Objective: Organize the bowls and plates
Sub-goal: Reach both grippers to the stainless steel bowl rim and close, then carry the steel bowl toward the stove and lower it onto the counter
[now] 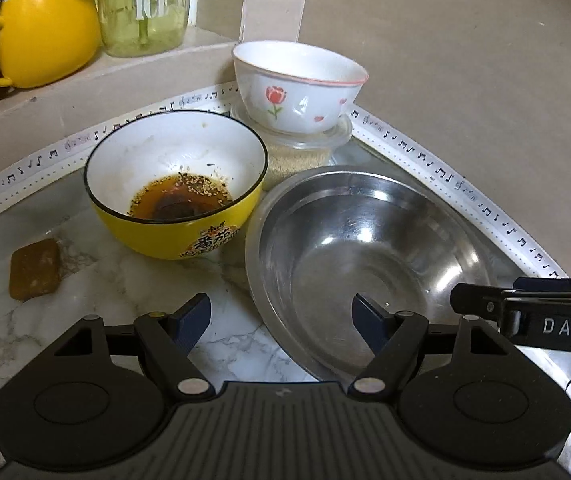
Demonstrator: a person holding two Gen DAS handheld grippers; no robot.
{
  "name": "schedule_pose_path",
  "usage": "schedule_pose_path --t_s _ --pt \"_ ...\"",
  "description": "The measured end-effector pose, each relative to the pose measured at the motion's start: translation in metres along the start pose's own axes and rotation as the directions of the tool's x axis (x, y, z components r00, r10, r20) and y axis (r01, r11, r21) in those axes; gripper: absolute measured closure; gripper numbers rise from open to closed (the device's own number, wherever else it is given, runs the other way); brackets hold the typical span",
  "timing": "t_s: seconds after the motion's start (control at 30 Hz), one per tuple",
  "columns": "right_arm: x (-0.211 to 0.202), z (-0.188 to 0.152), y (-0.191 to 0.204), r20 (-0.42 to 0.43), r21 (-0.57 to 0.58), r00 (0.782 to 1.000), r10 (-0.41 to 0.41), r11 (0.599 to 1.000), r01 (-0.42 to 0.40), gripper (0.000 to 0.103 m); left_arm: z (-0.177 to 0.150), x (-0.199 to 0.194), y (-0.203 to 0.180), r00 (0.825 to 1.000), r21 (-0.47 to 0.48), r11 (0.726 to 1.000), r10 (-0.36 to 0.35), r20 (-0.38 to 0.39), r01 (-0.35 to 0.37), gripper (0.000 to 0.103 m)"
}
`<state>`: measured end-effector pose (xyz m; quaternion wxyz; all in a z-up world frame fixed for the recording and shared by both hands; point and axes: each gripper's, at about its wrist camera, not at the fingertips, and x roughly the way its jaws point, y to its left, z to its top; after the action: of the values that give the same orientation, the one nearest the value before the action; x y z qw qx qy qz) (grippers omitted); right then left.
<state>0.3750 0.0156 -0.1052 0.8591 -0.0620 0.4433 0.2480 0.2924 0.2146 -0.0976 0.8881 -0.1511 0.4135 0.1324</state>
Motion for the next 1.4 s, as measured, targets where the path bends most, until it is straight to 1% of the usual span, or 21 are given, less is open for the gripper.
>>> schedule_pose_path --t_s 0.03,0.1,0.13,0.27,0.33,0.37,0.43,0.5,0.7,0.8,1.0,1.13,1.4 --pt "0.002 0.000 -0.002 -0.006 0.011 1.000 0.004 1.000 -0.004 0.024 0.000 0.002 0.000 1.000 -0.003 1.000 0.002 -0.001 -0.002 0.027" --pt "0.006 0.000 -0.004 -0.021 0.021 1.000 0.016 1.000 -0.016 0.035 0.001 0.005 0.000 1.000 -0.007 1.000 -0.004 -0.011 0.004 0.040" --pt "0.007 -0.001 -0.005 -0.022 0.024 1.000 0.018 1.000 -0.017 0.039 0.001 0.007 0.000 1.000 -0.010 1.000 -0.004 -0.016 0.004 0.043" --pt "0.010 -0.001 -0.009 -0.025 0.044 0.999 0.024 0.999 -0.023 0.049 0.002 0.008 0.000 1.000 -0.014 1.000 -0.005 -0.018 0.005 0.062" --pt "0.010 -0.001 -0.010 -0.026 0.054 0.999 0.030 0.998 -0.028 0.056 0.003 0.009 0.000 1.000 -0.015 1.000 0.002 -0.021 -0.003 0.067" --pt "0.010 -0.002 -0.011 -0.025 0.059 0.999 0.033 0.998 -0.031 0.057 0.003 0.010 0.000 1.000 -0.012 1.000 0.005 -0.023 -0.006 0.072" --pt "0.010 -0.001 -0.011 -0.026 0.059 0.999 0.033 0.998 -0.032 0.063 0.002 0.011 -0.002 1.000 -0.003 1.000 0.018 -0.025 -0.018 0.076" --pt "0.010 -0.001 -0.009 -0.028 0.051 0.999 0.027 0.998 -0.025 0.068 0.002 0.010 -0.002 0.999 0.002 1.000 0.028 -0.021 -0.028 0.083" --pt "0.007 -0.002 -0.002 -0.026 0.009 1.000 0.013 1.000 -0.013 0.078 0.001 0.007 -0.003 0.999 0.027 0.999 0.044 -0.007 -0.043 0.085" --pt "0.002 -0.003 0.002 -0.018 -0.016 1.000 -0.006 1.000 0.005 0.081 0.000 0.002 -0.004 0.999 0.028 0.999 0.044 0.000 -0.044 0.085" --pt "-0.011 -0.008 0.001 -0.009 -0.028 1.000 -0.008 1.000 0.008 0.081 -0.006 -0.015 -0.009 0.999 0.049 0.998 0.042 0.020 -0.043 0.085" --pt "-0.028 -0.012 0.002 0.002 -0.039 1.000 -0.009 0.999 0.009 0.081 -0.011 -0.037 -0.014 0.999 0.063 0.997 0.036 0.038 -0.038 0.085" --pt "-0.086 -0.030 -0.004 0.049 -0.011 0.999 -0.005 1.000 0.005 0.081 -0.030 -0.090 -0.031 0.997 0.096 0.995 -0.001 0.077 -0.006 0.085"
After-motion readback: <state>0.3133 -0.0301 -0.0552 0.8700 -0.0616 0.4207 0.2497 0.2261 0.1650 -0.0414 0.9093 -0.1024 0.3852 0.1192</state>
